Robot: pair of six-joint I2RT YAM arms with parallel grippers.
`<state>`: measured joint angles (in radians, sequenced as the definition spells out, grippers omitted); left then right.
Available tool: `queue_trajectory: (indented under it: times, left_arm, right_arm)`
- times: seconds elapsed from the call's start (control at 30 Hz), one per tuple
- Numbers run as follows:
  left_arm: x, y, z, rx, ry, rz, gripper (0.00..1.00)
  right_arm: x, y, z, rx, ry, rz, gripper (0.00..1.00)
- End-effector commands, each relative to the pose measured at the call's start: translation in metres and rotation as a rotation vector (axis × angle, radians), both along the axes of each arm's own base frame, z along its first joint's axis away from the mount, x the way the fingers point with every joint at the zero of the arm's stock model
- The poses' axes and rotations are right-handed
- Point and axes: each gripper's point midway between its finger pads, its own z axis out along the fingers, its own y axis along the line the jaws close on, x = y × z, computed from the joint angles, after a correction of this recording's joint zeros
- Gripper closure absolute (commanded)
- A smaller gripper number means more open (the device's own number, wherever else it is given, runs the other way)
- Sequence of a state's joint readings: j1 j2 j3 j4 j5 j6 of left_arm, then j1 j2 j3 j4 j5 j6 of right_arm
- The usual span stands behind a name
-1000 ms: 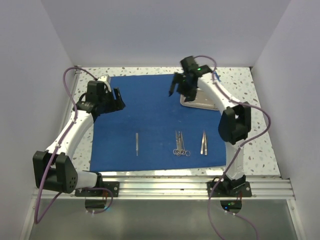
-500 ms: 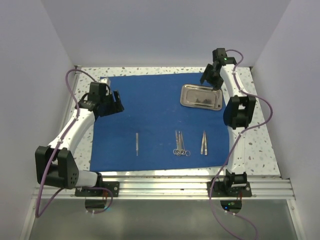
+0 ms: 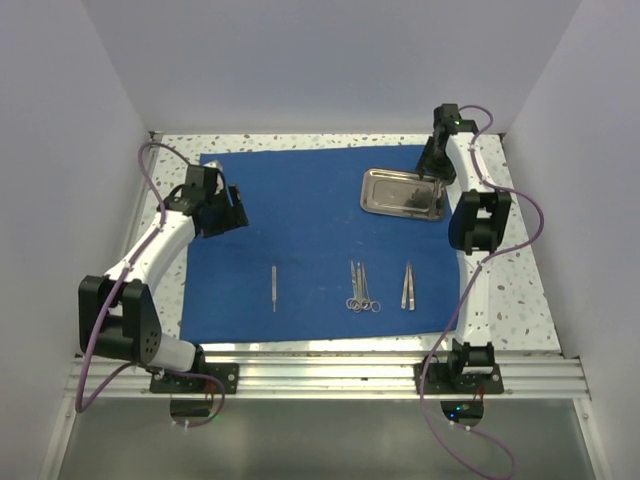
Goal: Open and lay out the surgical kit
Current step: Pick up the medical item from the container.
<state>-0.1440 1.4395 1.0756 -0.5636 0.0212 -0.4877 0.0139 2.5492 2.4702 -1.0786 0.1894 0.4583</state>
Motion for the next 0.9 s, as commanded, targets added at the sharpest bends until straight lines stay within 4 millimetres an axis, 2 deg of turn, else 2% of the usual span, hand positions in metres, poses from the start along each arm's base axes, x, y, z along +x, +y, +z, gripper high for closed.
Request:
queue_trajectory:
  times: [0.0, 0.1, 0.13, 0.2, 0.37, 0.87]
  left_arm:
    - [0.012, -0.001, 0.011, -0.014, -0.031, 0.026, 0.28]
    - [0.013, -0.002, 0.007, -0.015, -0.023, 0.025, 0.28]
    - [0.013, -0.003, 0.006, -0.018, -0.021, 0.022, 0.28]
    - [0.015, -0.004, 0.005, -0.018, -0.020, 0.018, 0.28]
    - [0.018, -0.004, 0.005, -0.008, -0.012, 0.004, 0.28]
    - [0.027, -0.001, 0.004, 0.047, 0.006, -0.053, 0.28]
  right_arm:
    - [0.004, -0.016, 0.008, -0.061, -0.018, -0.003, 0.36]
    - [0.000, -0.017, 0.000, -0.066, 0.004, -0.003, 0.37]
    - [-0.001, -0.032, -0.002, -0.063, 0.008, -0.028, 0.38]
    - [-0.002, -0.032, -0.006, -0.055, 0.012, -0.030, 0.41]
    - [0.000, -0.028, -0.017, -0.030, 0.018, -0.035, 0.50]
    - [-0.001, -0.017, -0.047, 0.025, 0.043, -0.058, 0.58]
